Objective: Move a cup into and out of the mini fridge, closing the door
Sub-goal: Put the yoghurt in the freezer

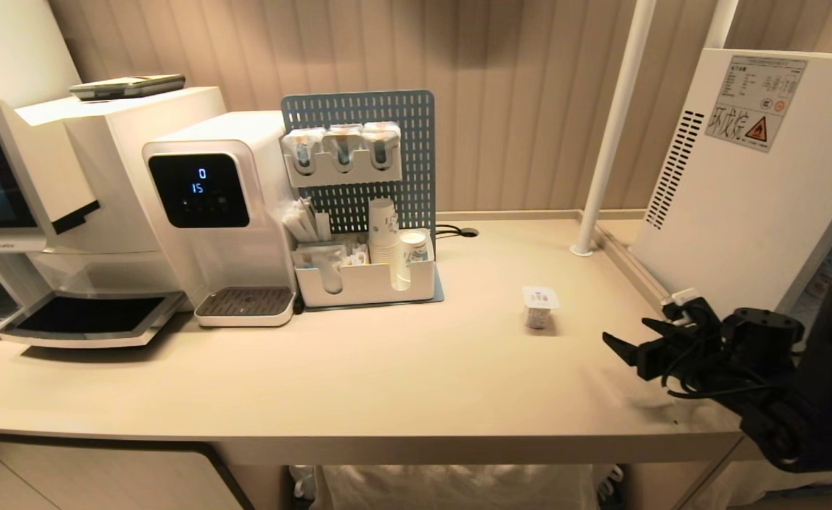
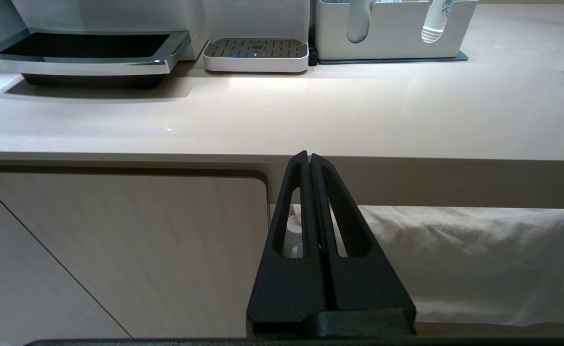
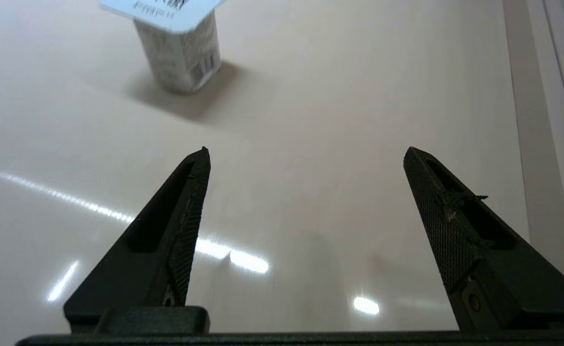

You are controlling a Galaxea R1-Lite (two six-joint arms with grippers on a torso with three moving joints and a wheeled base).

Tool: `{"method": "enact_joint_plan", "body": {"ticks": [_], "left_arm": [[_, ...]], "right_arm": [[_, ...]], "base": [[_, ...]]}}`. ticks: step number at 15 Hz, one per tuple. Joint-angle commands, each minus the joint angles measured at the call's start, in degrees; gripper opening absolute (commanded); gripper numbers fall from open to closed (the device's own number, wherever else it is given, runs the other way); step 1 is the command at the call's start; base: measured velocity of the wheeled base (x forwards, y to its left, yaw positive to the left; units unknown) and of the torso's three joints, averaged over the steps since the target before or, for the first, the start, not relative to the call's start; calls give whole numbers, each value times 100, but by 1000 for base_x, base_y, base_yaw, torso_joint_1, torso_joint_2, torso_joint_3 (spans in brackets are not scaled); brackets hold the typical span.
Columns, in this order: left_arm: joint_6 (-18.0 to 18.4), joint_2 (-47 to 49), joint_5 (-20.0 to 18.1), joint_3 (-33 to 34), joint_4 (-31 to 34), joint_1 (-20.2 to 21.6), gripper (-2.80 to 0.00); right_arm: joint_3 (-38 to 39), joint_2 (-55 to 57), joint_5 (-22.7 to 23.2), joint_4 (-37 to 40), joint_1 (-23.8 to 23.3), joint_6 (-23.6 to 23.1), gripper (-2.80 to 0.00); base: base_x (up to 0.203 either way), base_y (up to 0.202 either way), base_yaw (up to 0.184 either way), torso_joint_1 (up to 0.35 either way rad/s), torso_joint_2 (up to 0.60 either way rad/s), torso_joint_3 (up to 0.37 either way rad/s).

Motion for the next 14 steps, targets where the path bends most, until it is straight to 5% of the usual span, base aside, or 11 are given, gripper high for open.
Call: {"method": "enact_joint_plan", "body": {"ticks": [1, 6, 14], "left_arm": [[-2, -1, 3, 9, 2, 2, -280], [-2, -1, 3, 9, 2, 2, -280], [-2, -1, 3, 9, -4, 2, -280]], "right_arm": [[-735, 750, -228, 18, 325, -38, 0], [-2209, 828, -583, 1562, 628, -63, 0], [-2213, 922, -552, 1808, 640, -82, 0]], "base": [[0, 0, 0, 0, 0, 0], [0, 0, 0, 0, 0, 0], [0, 0, 0, 0, 0, 0]]}}
